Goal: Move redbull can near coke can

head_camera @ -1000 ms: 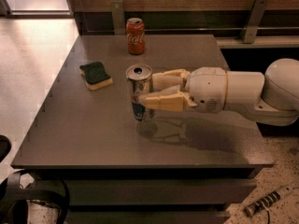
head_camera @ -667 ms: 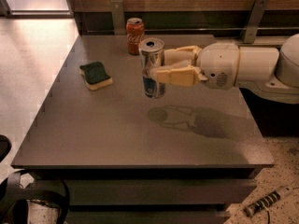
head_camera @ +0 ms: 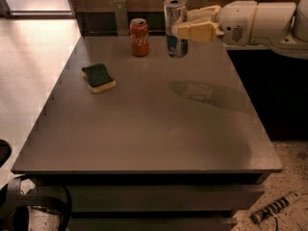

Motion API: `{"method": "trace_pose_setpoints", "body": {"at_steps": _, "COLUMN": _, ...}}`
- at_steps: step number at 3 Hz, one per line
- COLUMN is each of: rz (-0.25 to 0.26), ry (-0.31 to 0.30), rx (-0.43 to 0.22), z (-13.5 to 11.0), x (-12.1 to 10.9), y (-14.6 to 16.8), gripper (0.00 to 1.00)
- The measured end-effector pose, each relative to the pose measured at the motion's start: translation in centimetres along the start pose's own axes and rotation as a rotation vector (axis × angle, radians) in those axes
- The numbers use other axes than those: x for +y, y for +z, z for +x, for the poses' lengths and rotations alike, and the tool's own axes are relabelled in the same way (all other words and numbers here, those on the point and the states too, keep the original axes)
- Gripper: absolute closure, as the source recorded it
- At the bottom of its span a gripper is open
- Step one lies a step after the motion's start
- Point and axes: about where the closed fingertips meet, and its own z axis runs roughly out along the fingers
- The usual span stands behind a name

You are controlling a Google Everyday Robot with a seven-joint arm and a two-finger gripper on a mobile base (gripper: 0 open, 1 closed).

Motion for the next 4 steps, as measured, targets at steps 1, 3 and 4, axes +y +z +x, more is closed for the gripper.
{"method": "trace_pose_setpoints", "body": {"at_steps": 1, "rz": 0.083, "ry": -0.012, "rx": -0.028, "z": -0.7, "x": -6.6, "y": 1.5, "gripper": 1.0}}
{"method": "trace_pose_setpoints", "body": {"at_steps": 3, "rz": 0.076, "ry": 0.001, "rx": -0.014, "z": 0.1, "x": -6.8, "y": 2.4, "gripper": 1.0}}
{"method": "trace_pose_setpoints", "body": {"at_steps": 4, "rz": 0.076, "ry": 0.052, "rx": 0.004, "z": 3.1, "x": -9.2, "y": 3.9, "gripper": 1.0}}
